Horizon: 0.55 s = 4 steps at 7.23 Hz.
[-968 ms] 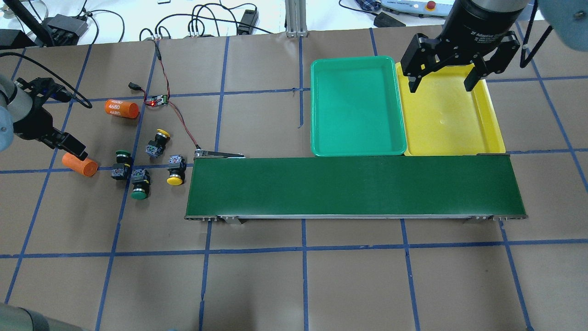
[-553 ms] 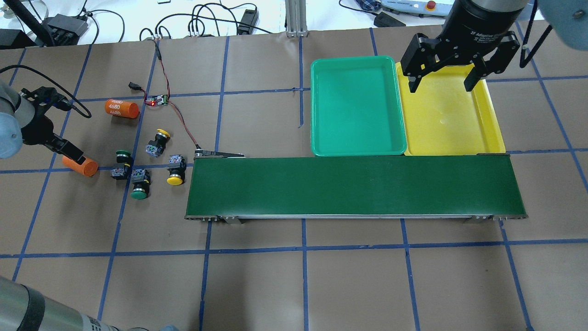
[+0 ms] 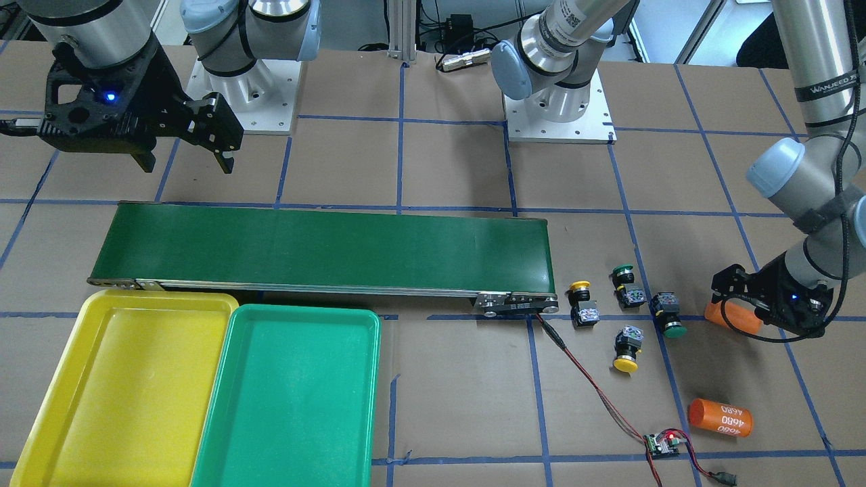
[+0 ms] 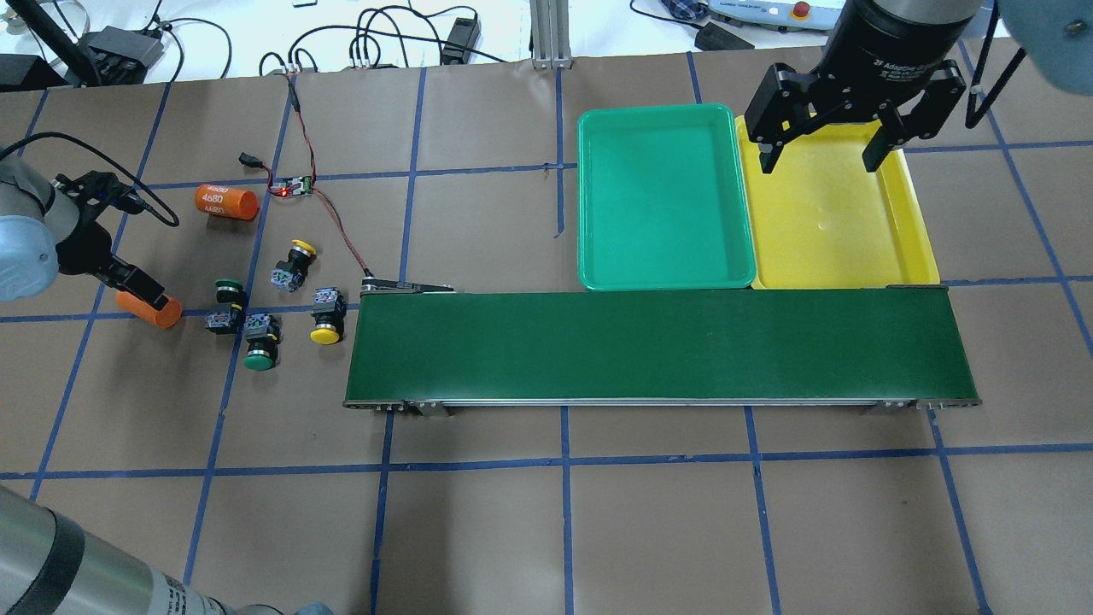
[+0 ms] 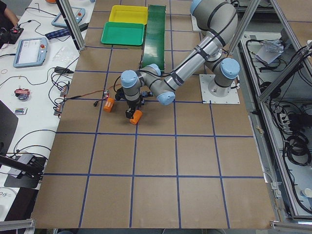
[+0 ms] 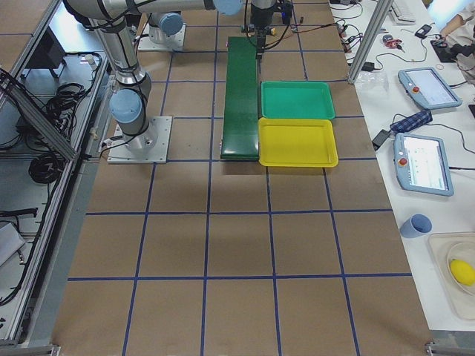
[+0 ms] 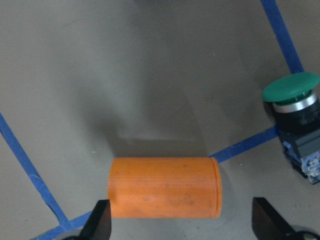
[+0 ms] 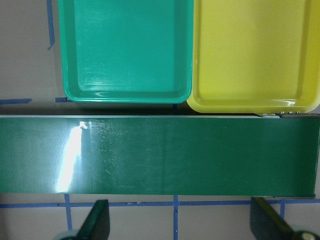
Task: Sort buttons by color to trays
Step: 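Close the left gripper on the plain orange cylinder and lift it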
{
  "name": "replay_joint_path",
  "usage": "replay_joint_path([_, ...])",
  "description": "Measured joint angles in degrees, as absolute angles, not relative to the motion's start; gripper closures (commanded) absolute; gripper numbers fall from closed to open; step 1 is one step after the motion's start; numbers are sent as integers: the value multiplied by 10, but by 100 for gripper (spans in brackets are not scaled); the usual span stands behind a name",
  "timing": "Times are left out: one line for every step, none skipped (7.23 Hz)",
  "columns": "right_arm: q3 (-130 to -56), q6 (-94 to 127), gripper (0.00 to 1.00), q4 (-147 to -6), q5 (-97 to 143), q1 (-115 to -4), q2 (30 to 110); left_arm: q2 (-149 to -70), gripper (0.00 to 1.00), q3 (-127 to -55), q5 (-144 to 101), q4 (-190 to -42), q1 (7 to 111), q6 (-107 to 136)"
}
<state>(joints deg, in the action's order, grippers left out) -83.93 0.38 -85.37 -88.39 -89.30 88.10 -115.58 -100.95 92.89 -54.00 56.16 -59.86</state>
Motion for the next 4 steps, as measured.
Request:
replay_joint_path([-839, 5, 0, -854, -884, -893, 881, -1162, 0, -1009, 929, -537, 562, -598])
replay_joint_path([-840, 6, 0, -853, -884, -893, 881, -1167, 0, -1009, 930, -535, 562, -598])
replay_joint_path([-841, 6, 0, -853, -884, -893, 881, -1169, 0, -1009, 930, -534, 562, -598])
replay_joint_path([-843, 6, 0, -853, -884, -893, 881, -1170, 0, -1008, 930, -534, 562, -597])
